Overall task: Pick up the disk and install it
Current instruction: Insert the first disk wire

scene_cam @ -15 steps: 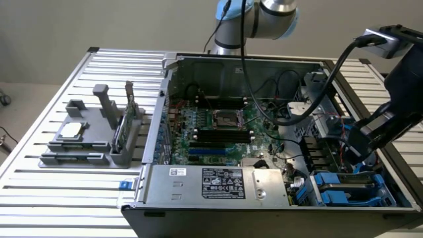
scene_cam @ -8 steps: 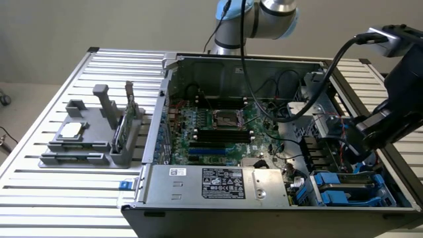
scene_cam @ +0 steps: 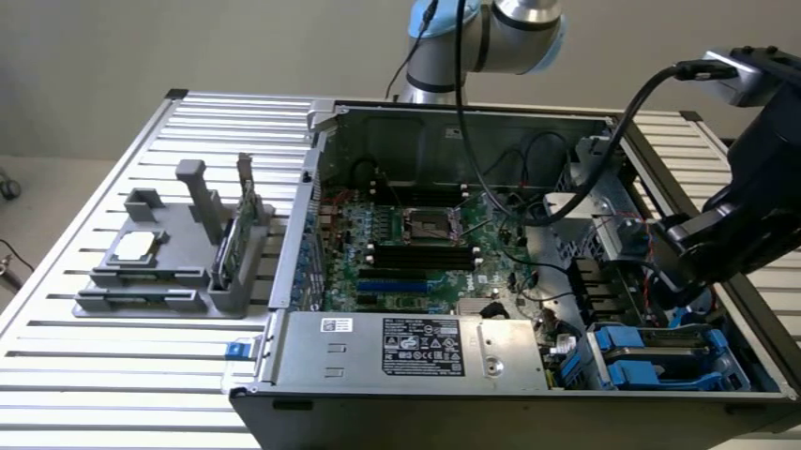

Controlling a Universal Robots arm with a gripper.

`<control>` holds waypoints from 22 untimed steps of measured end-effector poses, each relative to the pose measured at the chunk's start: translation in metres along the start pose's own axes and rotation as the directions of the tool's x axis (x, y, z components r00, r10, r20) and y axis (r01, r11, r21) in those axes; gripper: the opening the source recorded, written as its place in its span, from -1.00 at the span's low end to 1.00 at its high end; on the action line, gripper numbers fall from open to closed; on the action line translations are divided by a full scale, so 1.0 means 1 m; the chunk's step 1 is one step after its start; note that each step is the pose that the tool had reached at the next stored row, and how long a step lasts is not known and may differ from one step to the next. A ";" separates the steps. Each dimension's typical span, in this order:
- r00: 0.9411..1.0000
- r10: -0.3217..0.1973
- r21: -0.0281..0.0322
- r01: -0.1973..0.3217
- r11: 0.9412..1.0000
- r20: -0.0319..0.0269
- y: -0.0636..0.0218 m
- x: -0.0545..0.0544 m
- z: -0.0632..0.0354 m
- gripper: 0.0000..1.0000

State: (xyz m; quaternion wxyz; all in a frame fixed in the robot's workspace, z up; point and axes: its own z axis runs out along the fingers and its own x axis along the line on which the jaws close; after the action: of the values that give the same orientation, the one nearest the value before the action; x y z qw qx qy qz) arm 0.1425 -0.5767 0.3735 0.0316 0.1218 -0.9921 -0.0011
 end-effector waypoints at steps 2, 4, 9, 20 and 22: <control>1.000 0.023 0.000 -0.023 1.000 0.001 0.0000 0.000 0.0000 -0.56; 0.999 0.047 -0.001 -0.047 0.999 0.002 0.0000 0.000 0.0000 -0.56; 0.995 0.104 -0.002 -0.104 0.995 0.005 0.0000 0.000 -0.0002 -0.56; 0.976 0.219 -0.006 -0.219 0.976 0.011 0.0001 0.000 -0.0079 -0.56; 0.971 0.239 -0.006 -0.239 0.971 0.012 0.0001 0.001 -0.0100 -0.56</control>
State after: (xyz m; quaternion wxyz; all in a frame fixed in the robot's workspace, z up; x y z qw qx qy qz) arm 0.1425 -0.5767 0.3835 0.0257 0.0013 -0.9997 -0.0005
